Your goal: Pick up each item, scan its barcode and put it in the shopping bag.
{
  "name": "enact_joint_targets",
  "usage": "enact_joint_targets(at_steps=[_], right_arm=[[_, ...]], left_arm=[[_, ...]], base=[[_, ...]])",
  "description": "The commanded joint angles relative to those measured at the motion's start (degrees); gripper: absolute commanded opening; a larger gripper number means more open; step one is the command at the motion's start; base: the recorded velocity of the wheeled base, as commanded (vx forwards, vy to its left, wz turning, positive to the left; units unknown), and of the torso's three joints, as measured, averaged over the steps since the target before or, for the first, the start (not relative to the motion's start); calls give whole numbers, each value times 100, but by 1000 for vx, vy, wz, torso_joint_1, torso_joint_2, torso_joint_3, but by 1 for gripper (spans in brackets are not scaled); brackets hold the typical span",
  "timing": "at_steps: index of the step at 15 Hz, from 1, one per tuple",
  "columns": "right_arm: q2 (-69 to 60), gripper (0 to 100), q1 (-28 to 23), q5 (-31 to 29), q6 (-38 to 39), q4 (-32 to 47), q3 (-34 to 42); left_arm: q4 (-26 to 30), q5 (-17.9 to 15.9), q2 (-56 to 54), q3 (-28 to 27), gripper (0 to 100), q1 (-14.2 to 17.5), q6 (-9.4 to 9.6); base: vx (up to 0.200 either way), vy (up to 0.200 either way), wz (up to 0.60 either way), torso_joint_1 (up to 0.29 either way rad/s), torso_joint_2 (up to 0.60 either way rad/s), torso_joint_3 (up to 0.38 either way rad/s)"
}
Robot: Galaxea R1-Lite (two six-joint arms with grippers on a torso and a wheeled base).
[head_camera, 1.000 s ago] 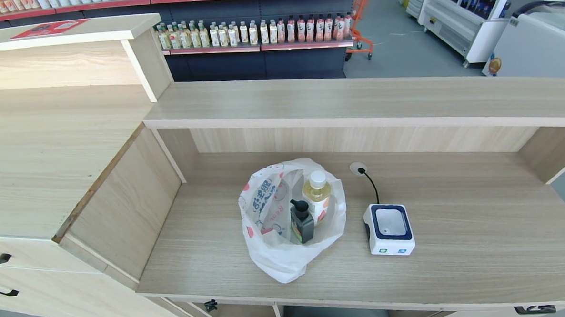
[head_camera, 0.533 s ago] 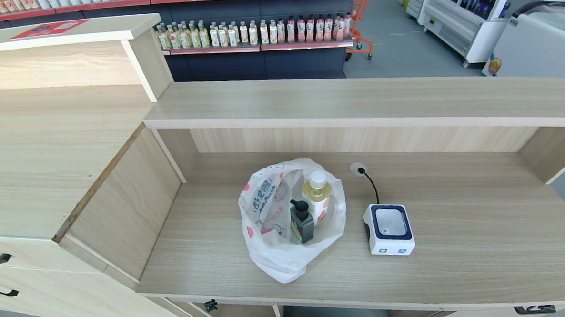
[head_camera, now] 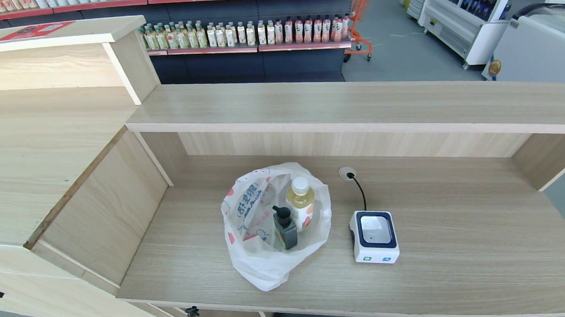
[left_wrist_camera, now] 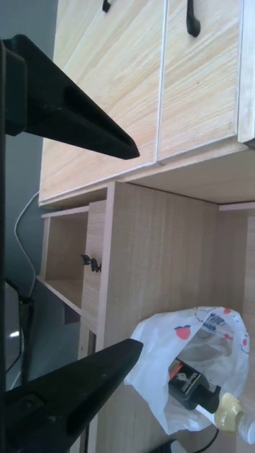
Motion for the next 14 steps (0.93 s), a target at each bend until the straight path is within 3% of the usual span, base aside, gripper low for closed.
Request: enact_joint_targets(at_steps=[1,10,14], right_arm=[[41,100,1,-3,3,-2,2],[41,100,1,-20,-6,-2,2],[41,100,1,-20,12,-2,2]], left_arm=[[-7,1,-12,0,100,4,18],[-7,1,-12,0,100,4,0],[-7,1,-12,0,100,4,-9]], base=[[0,-200,0,-2,2,2],[0,-200,0,3,2,1],[0,0,0,0,0,0]])
